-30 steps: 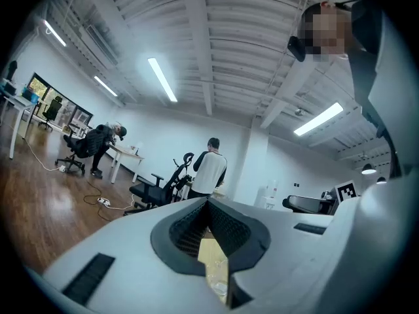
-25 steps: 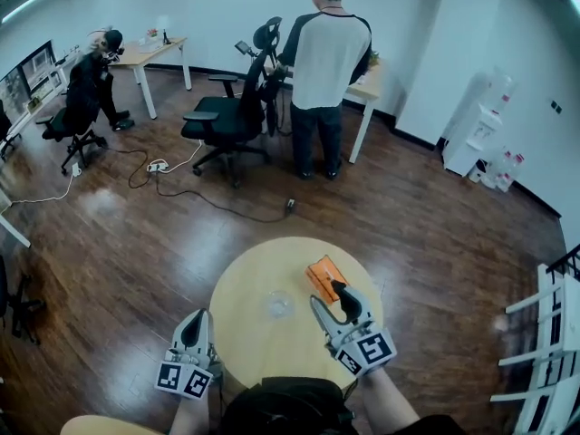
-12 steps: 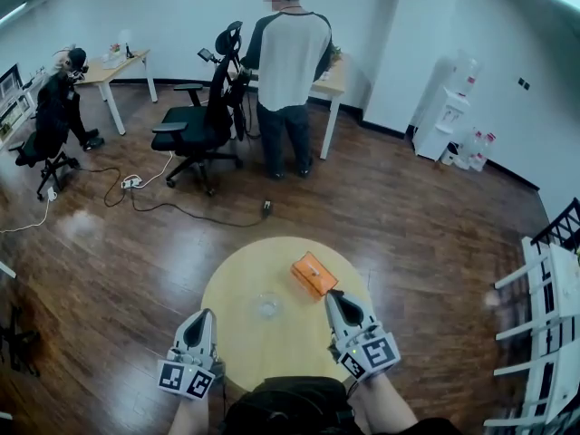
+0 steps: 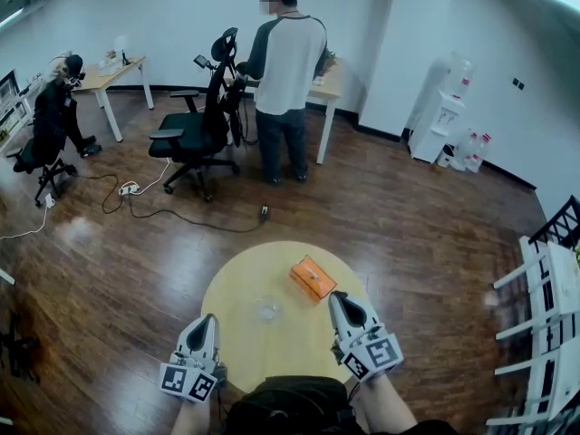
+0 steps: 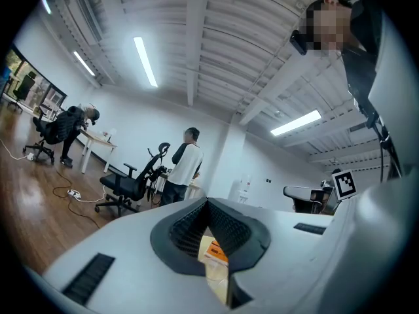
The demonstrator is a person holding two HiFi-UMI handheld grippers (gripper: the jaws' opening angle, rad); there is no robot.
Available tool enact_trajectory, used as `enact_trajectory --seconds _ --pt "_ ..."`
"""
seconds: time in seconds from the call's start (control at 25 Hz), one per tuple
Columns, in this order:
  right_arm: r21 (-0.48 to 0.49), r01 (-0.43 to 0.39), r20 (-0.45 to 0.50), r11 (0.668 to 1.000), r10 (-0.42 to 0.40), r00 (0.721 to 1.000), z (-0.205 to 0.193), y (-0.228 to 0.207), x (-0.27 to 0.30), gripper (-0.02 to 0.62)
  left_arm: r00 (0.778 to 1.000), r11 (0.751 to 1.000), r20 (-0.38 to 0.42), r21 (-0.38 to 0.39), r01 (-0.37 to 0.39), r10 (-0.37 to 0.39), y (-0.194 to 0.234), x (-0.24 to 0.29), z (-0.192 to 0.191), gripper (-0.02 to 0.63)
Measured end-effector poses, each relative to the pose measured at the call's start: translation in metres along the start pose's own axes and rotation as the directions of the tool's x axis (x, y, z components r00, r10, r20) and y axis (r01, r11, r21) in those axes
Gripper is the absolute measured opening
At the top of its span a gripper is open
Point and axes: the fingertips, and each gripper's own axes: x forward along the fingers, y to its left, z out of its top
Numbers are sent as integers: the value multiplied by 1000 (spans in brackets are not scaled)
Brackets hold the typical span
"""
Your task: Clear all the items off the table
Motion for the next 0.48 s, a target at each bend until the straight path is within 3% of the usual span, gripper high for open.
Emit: enact_trajectory --seconds 0.48 --pt "14 9 8 1000 -9 1000 7 -13 -9 2 1000 1000 7 8 -12 12 -8 3 2 -8"
